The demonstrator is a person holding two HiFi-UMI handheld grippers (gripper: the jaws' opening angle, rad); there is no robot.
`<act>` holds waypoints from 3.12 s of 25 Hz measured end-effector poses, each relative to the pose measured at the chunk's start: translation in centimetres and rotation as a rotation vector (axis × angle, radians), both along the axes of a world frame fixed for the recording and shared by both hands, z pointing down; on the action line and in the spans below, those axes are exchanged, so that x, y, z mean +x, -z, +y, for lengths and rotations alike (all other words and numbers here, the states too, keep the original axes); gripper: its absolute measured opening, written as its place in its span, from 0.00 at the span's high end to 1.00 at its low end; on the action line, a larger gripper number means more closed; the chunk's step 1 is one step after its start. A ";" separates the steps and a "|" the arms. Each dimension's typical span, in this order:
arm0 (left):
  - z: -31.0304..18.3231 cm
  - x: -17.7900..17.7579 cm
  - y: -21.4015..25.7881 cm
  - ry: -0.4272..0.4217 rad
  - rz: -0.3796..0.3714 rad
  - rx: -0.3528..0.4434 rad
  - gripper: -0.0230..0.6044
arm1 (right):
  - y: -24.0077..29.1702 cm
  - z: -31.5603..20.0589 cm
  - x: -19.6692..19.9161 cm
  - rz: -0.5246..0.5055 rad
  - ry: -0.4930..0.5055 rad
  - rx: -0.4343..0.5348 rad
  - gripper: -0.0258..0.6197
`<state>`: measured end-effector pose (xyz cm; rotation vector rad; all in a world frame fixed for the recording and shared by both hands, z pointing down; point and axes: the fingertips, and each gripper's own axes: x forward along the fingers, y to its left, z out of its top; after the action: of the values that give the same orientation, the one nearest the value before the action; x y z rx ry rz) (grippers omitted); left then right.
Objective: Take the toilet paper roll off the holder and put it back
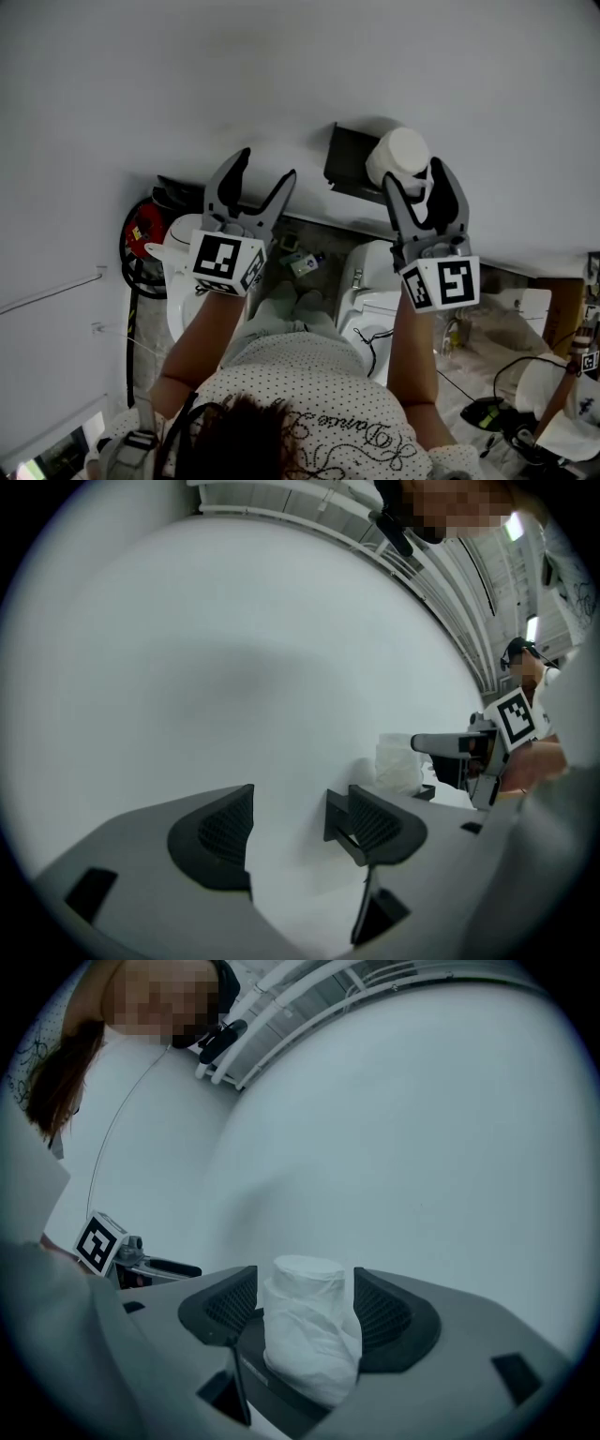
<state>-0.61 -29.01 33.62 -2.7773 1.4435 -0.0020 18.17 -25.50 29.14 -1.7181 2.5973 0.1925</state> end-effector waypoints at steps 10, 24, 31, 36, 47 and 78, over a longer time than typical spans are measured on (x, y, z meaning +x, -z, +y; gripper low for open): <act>-0.1 -1.0 -0.5 0.020 -0.005 -0.007 0.48 | -1.2 -1.1 -0.8 0.026 0.013 -0.044 0.46; 0.5 -2.9 -1.2 0.057 -0.010 -0.018 0.48 | -1.7 -1.9 -0.5 0.052 -0.023 -0.047 0.57; 0.2 -3.5 -0.8 0.074 -0.016 -0.006 0.48 | -0.9 -2.0 -0.5 0.048 -0.026 -0.014 0.58; 0.1 -3.5 -0.6 0.072 -0.016 0.003 0.48 | 1.2 -1.5 -0.3 0.042 -0.024 0.036 0.58; 0.2 -3.5 0.5 0.087 -0.001 0.034 0.47 | 3.6 2.2 0.3 0.046 -0.026 0.089 0.58; 1.8 -3.5 -0.1 0.072 0.003 0.043 0.44 | -0.2 7.3 -0.5 -0.001 -0.007 -0.009 0.58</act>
<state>-4.14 -27.22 33.74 -2.6913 1.5246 0.0326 17.68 -18.19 29.34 -1.7306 2.5954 0.1803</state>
